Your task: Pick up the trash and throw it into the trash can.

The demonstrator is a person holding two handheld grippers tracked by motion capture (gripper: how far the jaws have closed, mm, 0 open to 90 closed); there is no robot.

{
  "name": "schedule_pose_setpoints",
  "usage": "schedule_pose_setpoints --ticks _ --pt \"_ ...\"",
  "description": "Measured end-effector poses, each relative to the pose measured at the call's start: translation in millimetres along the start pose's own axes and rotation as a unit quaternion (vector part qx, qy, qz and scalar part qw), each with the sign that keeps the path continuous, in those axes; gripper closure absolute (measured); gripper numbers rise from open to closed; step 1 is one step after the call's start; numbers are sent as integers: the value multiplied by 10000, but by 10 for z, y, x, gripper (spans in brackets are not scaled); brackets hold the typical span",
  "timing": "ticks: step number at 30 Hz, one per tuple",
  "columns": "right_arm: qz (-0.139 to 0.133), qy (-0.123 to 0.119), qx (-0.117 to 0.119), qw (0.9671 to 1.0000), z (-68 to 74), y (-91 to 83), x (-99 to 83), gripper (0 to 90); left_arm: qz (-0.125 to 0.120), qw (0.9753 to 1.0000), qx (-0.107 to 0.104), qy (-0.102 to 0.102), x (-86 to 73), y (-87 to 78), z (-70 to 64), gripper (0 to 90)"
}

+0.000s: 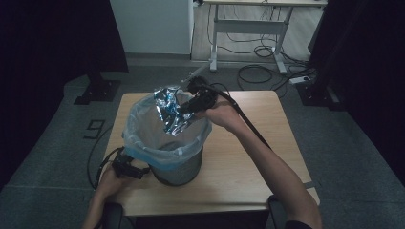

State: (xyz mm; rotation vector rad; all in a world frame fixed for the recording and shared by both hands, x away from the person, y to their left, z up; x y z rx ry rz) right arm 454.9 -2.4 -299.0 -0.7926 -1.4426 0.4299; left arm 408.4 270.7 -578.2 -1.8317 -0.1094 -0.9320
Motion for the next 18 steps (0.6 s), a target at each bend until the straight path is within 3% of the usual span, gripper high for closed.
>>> schedule_pose_setpoints --ticks 5,10,11,14,17,18 --pt "180 -113 82 9997 43 225 8 801 -1 10000 4 0 0 0 0 0" --pt "356 -172 64 9992 74 344 -9 786 -3 10000 5 0 0 1 0 0" --pt "482 -268 -78 9984 85 358 -16 769 -2 10000 5 1 0 1 0 0" --pt "510 -297 -62 9982 94 353 -22 694 -3 10000 5 0 0 1 0 0" --pt "576 -396 -93 9975 106 344 -47 438 -3 10000 6 0 0 1 -1 0" --pt "576 -396 -93 9975 106 344 -47 438 -3 10000 3 -1 0 1 -1 0"
Point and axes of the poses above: each handheld gripper's, and its own axes: y roughly forward along the jaws, x roughly out of its top, z roughly to its left, the point moved 4 cm from there along y, roughly forward along the jaws, and after that the axes turned 14 degrees about -y, right-handed, at the moved point
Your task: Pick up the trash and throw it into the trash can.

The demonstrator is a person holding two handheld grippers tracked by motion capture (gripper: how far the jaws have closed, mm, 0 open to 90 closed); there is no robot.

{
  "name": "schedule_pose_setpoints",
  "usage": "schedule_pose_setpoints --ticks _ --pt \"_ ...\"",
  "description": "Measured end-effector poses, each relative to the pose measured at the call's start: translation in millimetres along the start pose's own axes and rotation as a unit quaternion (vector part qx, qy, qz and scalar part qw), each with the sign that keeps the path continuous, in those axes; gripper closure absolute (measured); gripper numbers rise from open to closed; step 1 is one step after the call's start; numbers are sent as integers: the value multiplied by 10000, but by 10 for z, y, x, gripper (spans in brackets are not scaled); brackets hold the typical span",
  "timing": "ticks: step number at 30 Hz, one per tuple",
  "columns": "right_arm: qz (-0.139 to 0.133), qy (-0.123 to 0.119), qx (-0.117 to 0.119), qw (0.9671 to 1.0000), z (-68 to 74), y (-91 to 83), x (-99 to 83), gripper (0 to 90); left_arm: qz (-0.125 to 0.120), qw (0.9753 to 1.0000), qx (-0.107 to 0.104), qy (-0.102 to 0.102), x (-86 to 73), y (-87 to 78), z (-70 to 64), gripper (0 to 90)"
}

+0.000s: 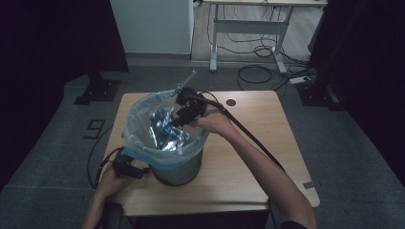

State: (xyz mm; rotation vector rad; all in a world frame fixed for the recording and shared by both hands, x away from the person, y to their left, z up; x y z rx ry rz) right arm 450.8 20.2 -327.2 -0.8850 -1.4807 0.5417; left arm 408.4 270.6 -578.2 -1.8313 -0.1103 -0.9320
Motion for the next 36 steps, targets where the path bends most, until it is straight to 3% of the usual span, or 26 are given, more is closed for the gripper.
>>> schedule_pose_setpoints --ticks 2,9,15,26,36 --pt "-191 7 -23 9998 -31 -60 6 331 2 10000 2 4 0 0 0 0" --pt "-414 55 -186 9990 -118 -240 -27 169 2 10000 -4 2 0 0 1 0" --pt "-389 270 -321 9984 -203 -347 -104 128 3 10000 -2 2 0 0 1 0" --pt "-404 387 -635 9964 -279 -512 -275 44 2 10000 -3 1 0 0 1 0" --pt "-491 529 -904 9933 -360 -696 -507 28 2 10000 -3 2 0 0 1 0"
Point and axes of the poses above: each handheld gripper's, and its own axes: y roughly forward along the jaws, x roughly out of its top, z roughly to its left, the point moved 4 cm from there along y, roughly forward along the jaws, and after that the axes turned 14 degrees about -y, right-handed, at the moved point
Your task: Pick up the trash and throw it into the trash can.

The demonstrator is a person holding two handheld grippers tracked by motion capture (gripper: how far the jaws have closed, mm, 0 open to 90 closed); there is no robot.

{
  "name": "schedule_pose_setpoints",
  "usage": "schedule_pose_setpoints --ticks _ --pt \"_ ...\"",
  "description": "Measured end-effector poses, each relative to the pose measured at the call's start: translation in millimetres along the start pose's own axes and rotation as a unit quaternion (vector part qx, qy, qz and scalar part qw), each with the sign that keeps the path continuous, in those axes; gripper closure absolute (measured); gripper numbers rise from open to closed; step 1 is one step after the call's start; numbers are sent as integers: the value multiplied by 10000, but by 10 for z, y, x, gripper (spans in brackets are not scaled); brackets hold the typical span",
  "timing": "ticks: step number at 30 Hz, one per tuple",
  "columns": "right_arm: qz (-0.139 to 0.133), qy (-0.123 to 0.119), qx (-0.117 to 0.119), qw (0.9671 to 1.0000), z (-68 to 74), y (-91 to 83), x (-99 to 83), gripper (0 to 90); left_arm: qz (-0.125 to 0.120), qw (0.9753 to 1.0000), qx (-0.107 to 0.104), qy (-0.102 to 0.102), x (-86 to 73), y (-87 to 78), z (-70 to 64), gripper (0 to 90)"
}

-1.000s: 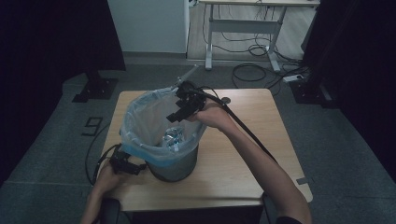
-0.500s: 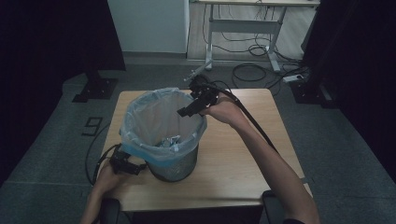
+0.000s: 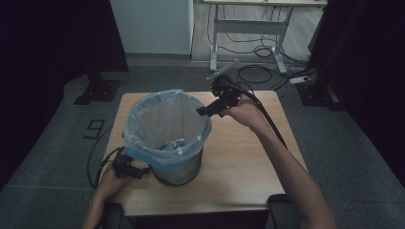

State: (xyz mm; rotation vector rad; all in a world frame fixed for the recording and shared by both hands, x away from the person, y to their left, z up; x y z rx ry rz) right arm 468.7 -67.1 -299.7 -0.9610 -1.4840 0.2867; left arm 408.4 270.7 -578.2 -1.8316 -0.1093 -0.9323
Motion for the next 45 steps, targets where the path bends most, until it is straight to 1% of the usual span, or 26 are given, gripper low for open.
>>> schedule_pose_setpoints --ticks 3,5,7,8,9,11,12,14,15,17,22,24,26,27,31,35,36,37,41,42,45 --pt "-17 81 -71 9999 -41 -65 -93 22 0 10000 0 0 0 0 0 0" --pt "-36 105 -87 9999 -54 -81 -118 22 1 10000 1 1 0 0 0 0" --pt "-48 158 -141 9998 -99 -132 -206 22 1 10000 0 -1 0 0 0 0" --pt "-48 158 -141 9998 -99 -132 -206 22 0 10000 1 0 0 0 0 0" --pt "-51 235 -167 9996 -118 -167 -261 22 1 10000 0 1 0 0 0 0" --pt "-69 256 -176 9995 -127 -180 -281 22 1 10000 0 2 0 0 0 0" --pt "-91 330 -215 9992 -154 -213 -345 22 -3 10000 1 0 0 1 0 0" --pt "-93 333 -229 9991 -165 -221 -367 22 -1 10000 2 1 0 1 0 0" --pt "-104 381 -262 9989 -186 -249 -430 22 -3 10000 7 3 0 1 -1 0" --pt "-113 378 -279 9988 -194 -258 -450 22 -2 10000 2 1 0 0 0 0" --pt "-175 400 -385 9983 -225 -329 -607 22 -3 10000 2 1 0 1 0 0" --pt "-187 422 -409 9981 -233 -339 -635 22 -4 10000 2 0 0 1 0 0" --pt "-167 480 -440 9977 -248 -360 -704 22 -2 10000 2 0 0 1 0 0" --pt "-160 499 -489 9974 -268 -375 -768 23 -2 10000 2 1 0 1 0 0" --pt "-156 528 -534 9971 -292 -386 -864 25 -2 10000 1 0 0 1 0 0" --pt "-60 520 -698 9962 -330 -395 -995 25 -3 10000 2 1 0 1 0 0" --pt "-54 550 -753 9956 -348 -404 -1056 26 -2 10000 1 0 0 0 0 0" --pt "-54 550 -753 9956 -348 -404 -1056 26 -2 10000 1 1 0 0 0 0" --pt "3 544 -846 9949 -375 -431 -1164 28 -1 10000 2 2 0 0 0 0" --pt "-4 599 -867 9944 -383 -446 -1203 30 -2 10000 2 1 0 0 0 0" --pt "6 648 -914 9937 -402 -477 -1275 33 -2 10000 2 0 0 0 0 0"
Point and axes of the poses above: each handheld gripper's, and its own axes: y roughly forward along the jaws, x roughly out of its top, z roughly to its left, the point moved 4 cm from there along y, roughly forward along the jaws, and after that the axes turned 14 degrees about -y, right-handed, at the moved point
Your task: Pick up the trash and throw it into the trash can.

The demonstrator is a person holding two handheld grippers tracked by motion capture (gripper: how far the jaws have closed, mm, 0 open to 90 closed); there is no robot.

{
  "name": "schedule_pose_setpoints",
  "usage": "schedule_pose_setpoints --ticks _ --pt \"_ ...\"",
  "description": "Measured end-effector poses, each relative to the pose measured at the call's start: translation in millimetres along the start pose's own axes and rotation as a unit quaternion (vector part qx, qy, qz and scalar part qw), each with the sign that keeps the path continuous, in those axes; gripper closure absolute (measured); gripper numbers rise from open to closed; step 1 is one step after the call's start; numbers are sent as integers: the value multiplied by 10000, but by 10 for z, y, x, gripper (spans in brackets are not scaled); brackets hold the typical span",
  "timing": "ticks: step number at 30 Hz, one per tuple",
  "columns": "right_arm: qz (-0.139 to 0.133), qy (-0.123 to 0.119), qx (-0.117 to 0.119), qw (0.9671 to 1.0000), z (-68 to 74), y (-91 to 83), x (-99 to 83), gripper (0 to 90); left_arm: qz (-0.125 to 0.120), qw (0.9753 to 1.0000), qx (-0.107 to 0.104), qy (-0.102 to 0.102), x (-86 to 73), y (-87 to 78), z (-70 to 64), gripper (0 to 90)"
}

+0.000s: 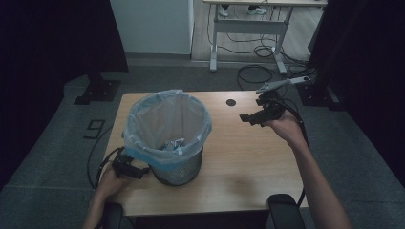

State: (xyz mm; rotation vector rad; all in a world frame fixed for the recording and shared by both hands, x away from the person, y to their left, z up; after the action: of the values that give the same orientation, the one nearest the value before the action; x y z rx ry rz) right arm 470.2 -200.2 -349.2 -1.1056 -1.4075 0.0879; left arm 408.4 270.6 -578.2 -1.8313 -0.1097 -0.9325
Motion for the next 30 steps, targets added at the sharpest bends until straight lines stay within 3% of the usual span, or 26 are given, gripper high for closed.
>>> schedule_pose_setpoints --ticks 18,30 --pt "57 286 -303 9991 -196 -225 -399 53 -2 10000 1 0 0 0 0 0" --pt "55 375 -410 9984 -209 -244 -639 51 -4 10000 4 -2 -1 0 -1 0"
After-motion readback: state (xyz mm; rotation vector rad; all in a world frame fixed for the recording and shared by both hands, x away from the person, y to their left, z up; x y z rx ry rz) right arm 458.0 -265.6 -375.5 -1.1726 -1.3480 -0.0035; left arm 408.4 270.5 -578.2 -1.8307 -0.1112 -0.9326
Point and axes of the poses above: each handheld gripper's, and its own axes: y roughly forward along the jaws, x roughly out of its top, z roughly to its left, the point moved 4 cm from there along y, roughly forward along the jaws, and after that the axes turned 14 degrees about -y, right-handed, at the moved point
